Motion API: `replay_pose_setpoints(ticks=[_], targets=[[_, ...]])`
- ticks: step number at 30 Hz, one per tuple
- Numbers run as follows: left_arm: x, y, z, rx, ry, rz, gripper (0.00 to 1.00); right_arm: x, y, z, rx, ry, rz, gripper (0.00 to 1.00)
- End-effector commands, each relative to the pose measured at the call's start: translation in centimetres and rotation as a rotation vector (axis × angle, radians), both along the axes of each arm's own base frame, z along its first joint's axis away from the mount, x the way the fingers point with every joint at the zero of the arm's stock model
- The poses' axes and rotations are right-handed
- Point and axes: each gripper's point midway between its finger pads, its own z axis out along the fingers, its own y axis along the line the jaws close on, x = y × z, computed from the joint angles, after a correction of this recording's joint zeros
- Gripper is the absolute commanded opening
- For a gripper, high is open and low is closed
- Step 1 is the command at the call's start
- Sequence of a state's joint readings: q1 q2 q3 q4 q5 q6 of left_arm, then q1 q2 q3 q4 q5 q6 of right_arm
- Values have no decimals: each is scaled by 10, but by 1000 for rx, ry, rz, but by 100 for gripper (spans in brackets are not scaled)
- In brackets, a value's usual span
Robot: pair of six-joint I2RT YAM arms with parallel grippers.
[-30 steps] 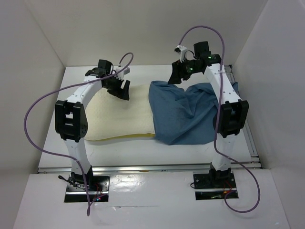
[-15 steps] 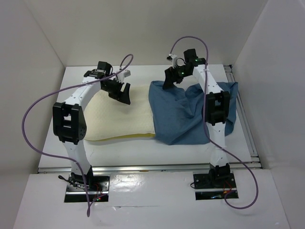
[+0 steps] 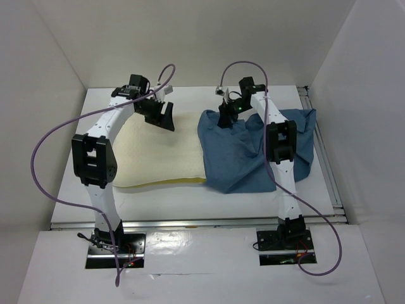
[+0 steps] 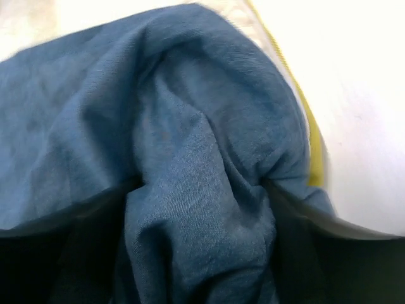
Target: Put the pillow into the pillowcase
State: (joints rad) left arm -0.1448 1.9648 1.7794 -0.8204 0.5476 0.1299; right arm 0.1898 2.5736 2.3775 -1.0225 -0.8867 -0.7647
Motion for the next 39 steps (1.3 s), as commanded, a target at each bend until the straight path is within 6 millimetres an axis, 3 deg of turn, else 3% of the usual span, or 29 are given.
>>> replay_pose_setpoints(ticks=[1,3,4,5,8,9,11,12,14,15,16,18,23,27,32,33,34,35,37,38,39], targets=[[17,1,7,-26,5,43,82,-59,6,-32,-46,182,134,45],[20,3,6,-37,19,54,81,-69,6,-34,-34,220,153,6],[23,3,3,-37,22,54,81,-67,6,-32,-32,211,153,0],[23,2,3,-41,29,63,81,-65,2,-30,-20,213,142,0],[31,1,-5,-46,44,76,81,-39,-7,6,44,115,86,0],[36,0,-6,-48,33,76,81,-22,-11,33,75,24,55,0],[49,-2,-5,-55,15,82,82,-15,-14,56,95,-54,47,0],[55,3,-4,-56,7,92,84,-9,-11,90,118,-170,55,0],[72,4,9,-92,-52,97,86,-14,-12,104,128,-230,73,0],[80,12,8,-97,-59,121,88,-15,-12,129,132,-328,94,0],[89,17,21,-102,-102,129,89,-19,-13,129,129,-334,103,0],[102,23,24,-115,-125,158,91,-26,-15,138,121,-368,133,0],[127,37,41,-81,-239,203,98,-39,-12,131,113,-315,153,0],[128,28,34,-61,-265,152,100,-45,-6,134,132,-322,179,0],[123,18,11,-96,-228,82,100,-55,3,161,134,-463,249,0],[123,12,19,-130,-234,56,100,-60,2,156,132,-461,254,0],[120,9,9,-145,-191,44,100,-61,2,160,134,-482,254,0],[118,6,6,-159,-181,24,100,-61,6,175,138,-568,277,0],[113,-1,5,-206,-152,-9,100,-65,4,170,128,-592,281,0],[112,-4,2,-222,-141,-19,100,-68,9,182,134,-651,298,0],[107,-8,2,-249,-128,-37,100,-71,8,180,134,-652,298,0]])
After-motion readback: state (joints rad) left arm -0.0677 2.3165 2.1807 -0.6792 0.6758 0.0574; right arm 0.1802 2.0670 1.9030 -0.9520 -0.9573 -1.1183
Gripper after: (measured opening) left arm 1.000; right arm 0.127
